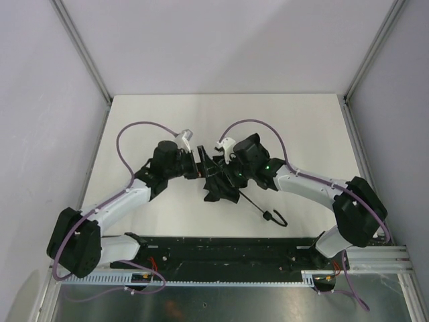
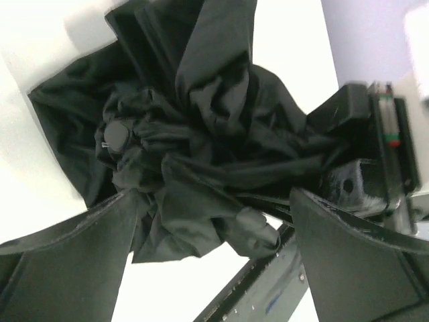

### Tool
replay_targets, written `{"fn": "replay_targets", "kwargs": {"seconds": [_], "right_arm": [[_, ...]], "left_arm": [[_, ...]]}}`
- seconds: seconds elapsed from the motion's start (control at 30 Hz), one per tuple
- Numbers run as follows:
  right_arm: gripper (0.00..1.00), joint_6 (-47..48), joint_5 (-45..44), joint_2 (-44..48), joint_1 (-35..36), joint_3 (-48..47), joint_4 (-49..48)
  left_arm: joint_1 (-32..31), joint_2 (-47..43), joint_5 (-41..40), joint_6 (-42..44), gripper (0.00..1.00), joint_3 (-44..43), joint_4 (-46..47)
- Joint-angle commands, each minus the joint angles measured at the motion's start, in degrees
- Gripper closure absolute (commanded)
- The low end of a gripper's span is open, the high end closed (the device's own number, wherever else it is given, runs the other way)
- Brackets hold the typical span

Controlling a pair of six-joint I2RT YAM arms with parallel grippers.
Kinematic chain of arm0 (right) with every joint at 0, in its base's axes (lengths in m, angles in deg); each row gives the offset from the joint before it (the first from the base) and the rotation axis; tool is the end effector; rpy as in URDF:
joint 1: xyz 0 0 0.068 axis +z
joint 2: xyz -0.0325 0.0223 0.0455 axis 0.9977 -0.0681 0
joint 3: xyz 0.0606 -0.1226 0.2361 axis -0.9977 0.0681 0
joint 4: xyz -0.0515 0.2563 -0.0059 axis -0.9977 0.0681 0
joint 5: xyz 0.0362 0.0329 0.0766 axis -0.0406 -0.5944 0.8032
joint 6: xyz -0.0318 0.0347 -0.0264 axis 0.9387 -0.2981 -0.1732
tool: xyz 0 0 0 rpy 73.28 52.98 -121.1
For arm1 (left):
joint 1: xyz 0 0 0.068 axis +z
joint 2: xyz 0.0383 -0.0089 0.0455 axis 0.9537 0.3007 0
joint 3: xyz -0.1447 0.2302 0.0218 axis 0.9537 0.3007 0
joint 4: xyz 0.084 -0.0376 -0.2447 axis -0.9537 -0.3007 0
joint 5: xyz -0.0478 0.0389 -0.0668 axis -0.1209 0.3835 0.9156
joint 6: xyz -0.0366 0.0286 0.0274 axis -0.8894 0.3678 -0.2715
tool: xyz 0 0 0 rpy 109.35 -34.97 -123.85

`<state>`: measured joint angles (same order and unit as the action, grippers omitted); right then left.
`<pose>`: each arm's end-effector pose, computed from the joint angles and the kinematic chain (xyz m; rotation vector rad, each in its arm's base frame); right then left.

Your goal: Put away the umbrella

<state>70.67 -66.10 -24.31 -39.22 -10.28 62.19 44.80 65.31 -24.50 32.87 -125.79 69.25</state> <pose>0.2271 0.2490 0.2407 -0.9749 2.1079 0.5687 0.2312 -0.1372 0.2465 0.0673 2.1869 -1.1034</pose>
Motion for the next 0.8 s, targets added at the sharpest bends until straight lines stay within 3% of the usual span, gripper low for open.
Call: {"fn": "replay_targets", "kwargs": {"seconds": [0.0,0.13,0.3,0.47,0.67,0.77], "right_arm": [[1.0,-3.7,7.2,-0.8,-3.4,-0.1,-3.7],[1.0,-4.8,14.5,-1.1,-6.5,0.1,-4.5],[1.0,-5.6,20.9,-2.1,-9.6,0.0,-5.6],[1.0,-5.3,22.8,-3.3,-11.0,-0.7,-3.8],[0.9,-7.1,20.4,-5.9,-13.0,-2.5,-2.8],[0.89,-7.4,17.8,-8.3,-13.3,-4.1,-1.7]], "left_arm": [[-2.3,-0.2,-5.5,2.0,0.03,1.8,0.7],[-2.4,3.9,-5.7,3.6,0.09,0.6,0.9],[-2.5,8.8,-6.2,4.4,0.27,-0.4,2.1],[-2.2,12.0,-7.1,5.9,0.54,-1.3,3.4],[-2.5,16.6,-8.0,7.4,0.94,-2.9,4.2],[-3.0,18.1,-11.3,8.5,0.99,-3.2,4.3]]}}
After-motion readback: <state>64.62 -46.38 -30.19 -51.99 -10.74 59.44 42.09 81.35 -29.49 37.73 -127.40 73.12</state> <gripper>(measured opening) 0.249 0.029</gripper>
